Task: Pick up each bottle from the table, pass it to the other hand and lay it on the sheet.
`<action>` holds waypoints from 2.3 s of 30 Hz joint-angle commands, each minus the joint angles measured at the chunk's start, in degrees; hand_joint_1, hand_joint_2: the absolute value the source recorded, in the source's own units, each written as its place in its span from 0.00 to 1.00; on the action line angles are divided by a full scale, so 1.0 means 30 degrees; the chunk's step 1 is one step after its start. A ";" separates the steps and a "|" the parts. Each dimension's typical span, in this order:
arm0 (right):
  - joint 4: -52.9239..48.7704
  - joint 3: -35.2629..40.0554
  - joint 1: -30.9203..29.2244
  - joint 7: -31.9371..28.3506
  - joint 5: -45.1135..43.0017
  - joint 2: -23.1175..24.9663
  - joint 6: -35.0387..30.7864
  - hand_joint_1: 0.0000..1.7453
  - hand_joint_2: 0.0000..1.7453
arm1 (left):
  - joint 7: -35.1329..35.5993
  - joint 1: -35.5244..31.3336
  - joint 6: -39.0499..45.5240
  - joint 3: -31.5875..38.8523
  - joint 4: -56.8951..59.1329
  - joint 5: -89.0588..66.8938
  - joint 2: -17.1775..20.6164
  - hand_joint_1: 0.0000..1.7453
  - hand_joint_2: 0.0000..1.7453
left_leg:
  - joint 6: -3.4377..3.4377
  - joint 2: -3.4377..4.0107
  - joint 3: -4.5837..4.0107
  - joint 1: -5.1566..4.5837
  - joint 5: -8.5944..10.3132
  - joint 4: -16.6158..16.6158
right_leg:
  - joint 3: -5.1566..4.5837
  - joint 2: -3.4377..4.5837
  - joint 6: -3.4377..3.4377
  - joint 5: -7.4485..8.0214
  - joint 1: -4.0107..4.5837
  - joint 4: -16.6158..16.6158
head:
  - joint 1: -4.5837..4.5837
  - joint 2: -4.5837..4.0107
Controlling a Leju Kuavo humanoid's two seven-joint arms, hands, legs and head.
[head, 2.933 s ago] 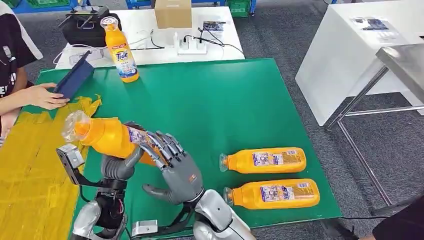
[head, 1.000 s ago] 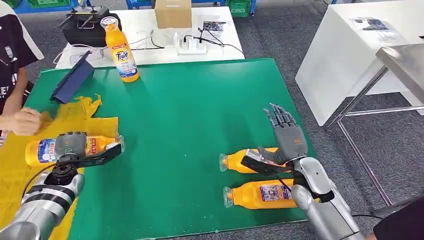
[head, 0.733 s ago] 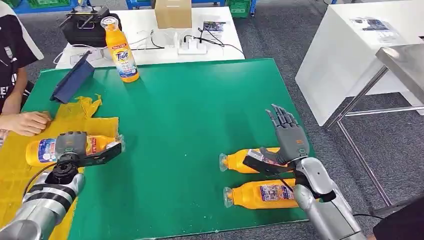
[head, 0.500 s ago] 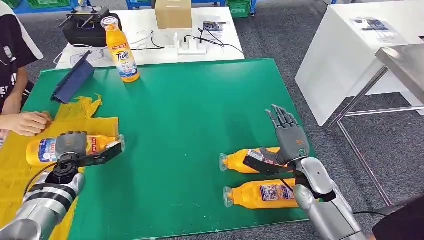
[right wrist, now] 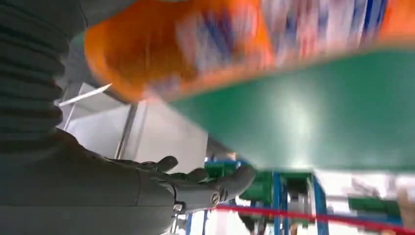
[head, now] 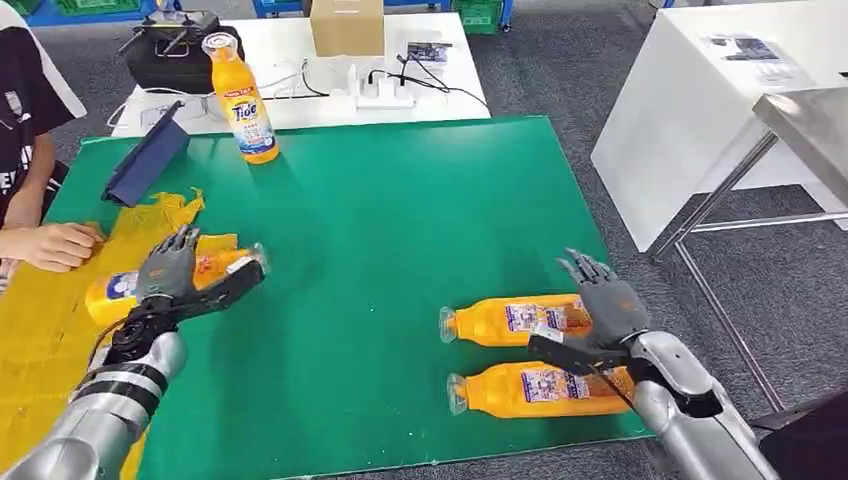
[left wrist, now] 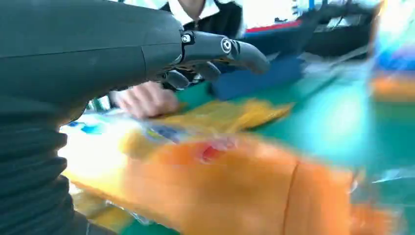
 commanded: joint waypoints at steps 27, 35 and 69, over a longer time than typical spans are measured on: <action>1.0302 0.1813 -0.4795 0.3522 0.6972 0.4116 -0.3240 0.98 1.00 | -0.1268 0.2906 -0.0188 -0.3207 -0.9138 0.5283 -0.1292 0.00 1.00 | -0.0003 0.0135 0.0083 0.0017 -0.0061 0.0017 | 0.0070 0.0077 -0.0056 -0.0021 0.0036 -0.0015 | -0.0007 0.0000; 1.1173 0.1611 -0.4969 0.2664 0.6021 0.3935 -0.2280 0.98 1.00 | -0.1716 0.3100 -0.0141 -0.3646 -0.9703 0.5748 -0.1230 0.00 1.00 | -0.0004 0.0080 0.0088 0.0023 -0.0043 0.0010 | 0.0078 0.0023 -0.0057 -0.0025 0.0039 -0.0021 | -0.0007 0.0000; -0.4372 0.1517 -0.0296 -0.3280 -0.6701 0.9545 -0.7013 1.00 1.00 | -0.4338 0.7076 -0.5855 -0.4177 -1.5467 1.7216 -0.0871 0.00 1.00 | 0.0013 0.0101 -0.0010 0.0013 -0.0027 0.0021 | -0.0033 0.0060 -0.0035 -0.0035 0.0023 0.0022 | 0.0000 0.0000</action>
